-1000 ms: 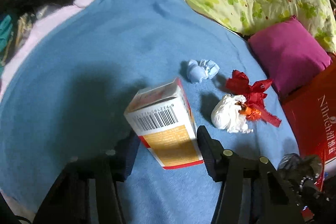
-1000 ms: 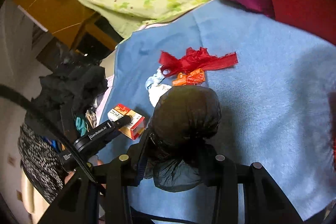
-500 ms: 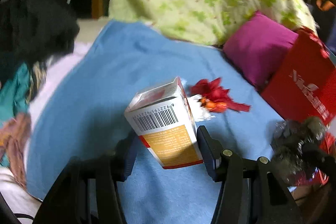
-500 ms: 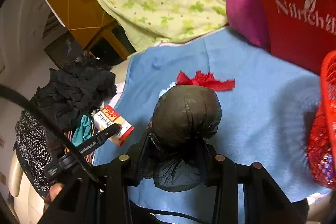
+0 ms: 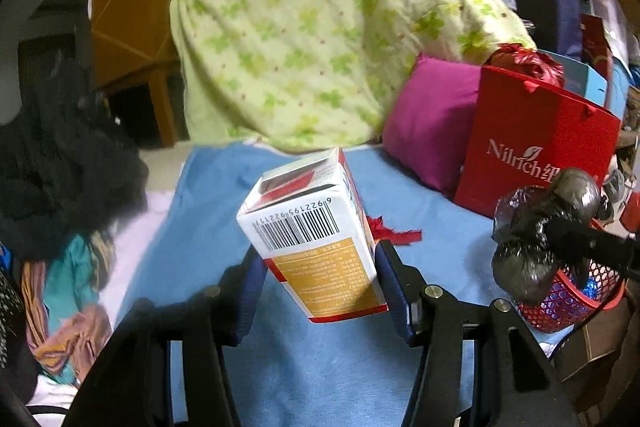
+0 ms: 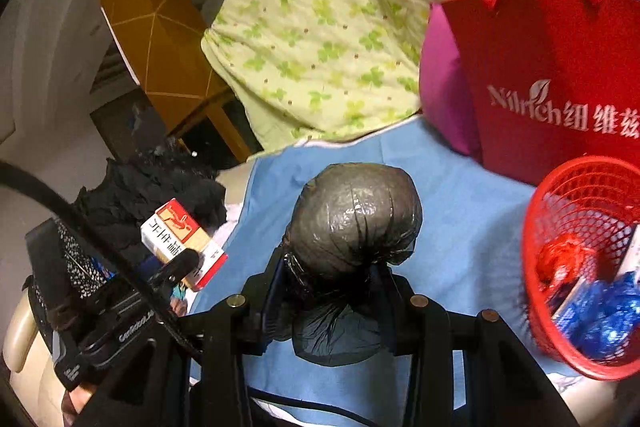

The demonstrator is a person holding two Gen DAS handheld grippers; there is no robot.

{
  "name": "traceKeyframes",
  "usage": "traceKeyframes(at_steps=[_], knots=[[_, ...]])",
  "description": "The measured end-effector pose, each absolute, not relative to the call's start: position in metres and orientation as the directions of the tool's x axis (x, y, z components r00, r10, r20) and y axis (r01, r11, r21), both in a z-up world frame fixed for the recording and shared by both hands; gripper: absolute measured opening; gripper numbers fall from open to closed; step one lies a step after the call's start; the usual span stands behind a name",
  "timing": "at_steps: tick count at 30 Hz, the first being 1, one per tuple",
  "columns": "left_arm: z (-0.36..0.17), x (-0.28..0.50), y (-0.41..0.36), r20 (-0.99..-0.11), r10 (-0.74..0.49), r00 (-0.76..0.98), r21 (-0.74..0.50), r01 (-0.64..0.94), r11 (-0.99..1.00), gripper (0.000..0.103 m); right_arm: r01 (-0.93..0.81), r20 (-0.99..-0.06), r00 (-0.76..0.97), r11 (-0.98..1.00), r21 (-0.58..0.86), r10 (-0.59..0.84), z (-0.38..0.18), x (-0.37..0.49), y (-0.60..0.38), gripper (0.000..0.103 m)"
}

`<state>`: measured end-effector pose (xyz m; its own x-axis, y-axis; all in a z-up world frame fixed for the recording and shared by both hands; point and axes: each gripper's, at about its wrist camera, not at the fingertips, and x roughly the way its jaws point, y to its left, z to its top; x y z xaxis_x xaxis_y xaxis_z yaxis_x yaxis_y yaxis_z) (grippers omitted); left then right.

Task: Collect trash
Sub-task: 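Lift the black bag and white-orange box and carry them toward the red basket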

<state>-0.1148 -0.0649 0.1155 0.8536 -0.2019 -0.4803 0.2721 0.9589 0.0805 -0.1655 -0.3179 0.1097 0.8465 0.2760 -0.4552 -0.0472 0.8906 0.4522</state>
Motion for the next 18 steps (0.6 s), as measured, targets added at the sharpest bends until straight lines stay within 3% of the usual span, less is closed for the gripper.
traceKeyframes(at_steps=[18], knots=[[0.127,-0.147,-0.105,-0.443,-0.227,0.867,0.174,0.332,0.927,0.057,-0.008,-0.403,0.892,0.897,0.443,0.207,0.125,-0.201,-0.346,0.042]])
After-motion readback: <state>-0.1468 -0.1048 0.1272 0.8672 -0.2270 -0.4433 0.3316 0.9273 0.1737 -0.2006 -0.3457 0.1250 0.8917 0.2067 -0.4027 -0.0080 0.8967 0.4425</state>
